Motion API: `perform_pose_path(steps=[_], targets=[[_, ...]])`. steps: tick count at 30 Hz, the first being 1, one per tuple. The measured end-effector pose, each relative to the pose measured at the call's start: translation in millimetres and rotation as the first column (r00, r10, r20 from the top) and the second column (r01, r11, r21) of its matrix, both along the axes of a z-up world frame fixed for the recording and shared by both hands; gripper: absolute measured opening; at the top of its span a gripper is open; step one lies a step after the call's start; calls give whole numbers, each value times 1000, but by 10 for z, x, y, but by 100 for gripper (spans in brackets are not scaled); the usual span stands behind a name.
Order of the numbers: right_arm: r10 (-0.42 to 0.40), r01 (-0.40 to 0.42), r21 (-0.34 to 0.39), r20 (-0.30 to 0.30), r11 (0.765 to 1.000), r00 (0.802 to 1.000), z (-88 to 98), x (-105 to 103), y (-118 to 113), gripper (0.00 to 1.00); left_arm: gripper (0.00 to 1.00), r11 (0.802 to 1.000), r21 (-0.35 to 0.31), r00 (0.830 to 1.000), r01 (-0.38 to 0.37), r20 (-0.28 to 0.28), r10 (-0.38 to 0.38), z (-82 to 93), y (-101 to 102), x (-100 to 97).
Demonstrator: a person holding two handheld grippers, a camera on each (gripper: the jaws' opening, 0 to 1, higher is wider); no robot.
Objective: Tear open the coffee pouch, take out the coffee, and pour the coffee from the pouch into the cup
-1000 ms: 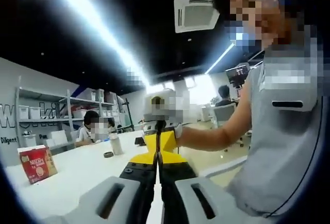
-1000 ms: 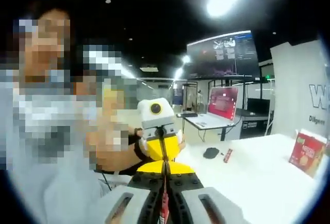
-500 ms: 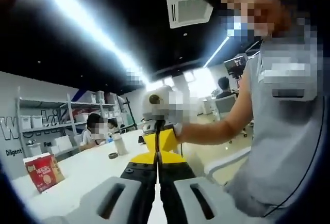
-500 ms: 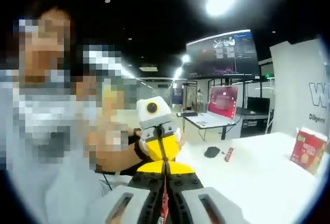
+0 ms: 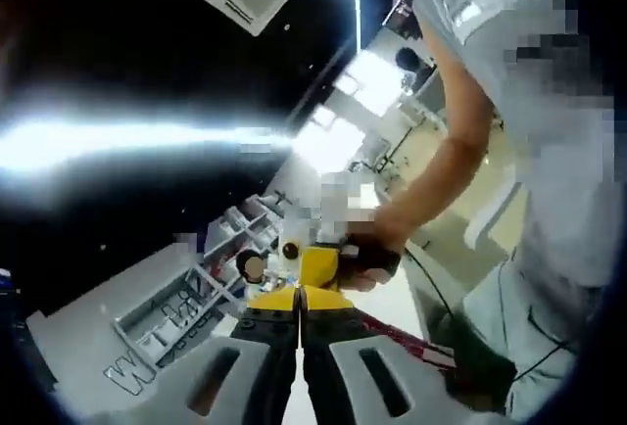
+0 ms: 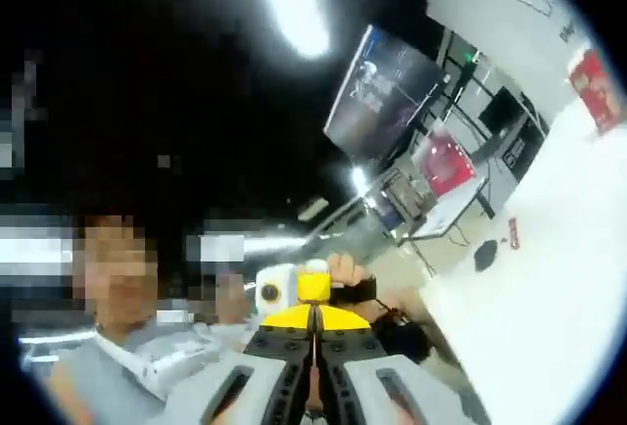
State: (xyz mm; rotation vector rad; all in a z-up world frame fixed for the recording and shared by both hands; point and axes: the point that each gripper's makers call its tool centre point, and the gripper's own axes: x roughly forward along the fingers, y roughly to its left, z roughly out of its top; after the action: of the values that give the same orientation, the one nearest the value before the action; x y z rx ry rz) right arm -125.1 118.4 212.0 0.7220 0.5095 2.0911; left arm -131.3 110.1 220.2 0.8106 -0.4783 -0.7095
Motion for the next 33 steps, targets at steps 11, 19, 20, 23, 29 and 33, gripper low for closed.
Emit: perform_pose_path(steps=[11,19,20,23,29,33], targets=[[-700,606,365,488,706,521,40,514,244,1,1,847,-502,946,-174,-323,3,-29,472,568],[-825,712,546,558,442,84,74,655,403,0,1,675,-700,915,-234,-393,-91,-10,700,755],[-824,711,557,565,428,53,72,656,412,0,1,666,-707,914,-238,-395,-93,-14,711,766],[-796,681,625,597,383,-100,72,662,465,0,1,610,-750,907,-257,-405,-116,-23,760,779],[-751,589,717,606,372,-262,106,534,529,0,1,379,-904,821,-197,-363,-440,2,832,728],[-817,581,709,563,400,-125,200,457,518,0,1,196,-968,698,-154,-247,-672,58,840,662]])
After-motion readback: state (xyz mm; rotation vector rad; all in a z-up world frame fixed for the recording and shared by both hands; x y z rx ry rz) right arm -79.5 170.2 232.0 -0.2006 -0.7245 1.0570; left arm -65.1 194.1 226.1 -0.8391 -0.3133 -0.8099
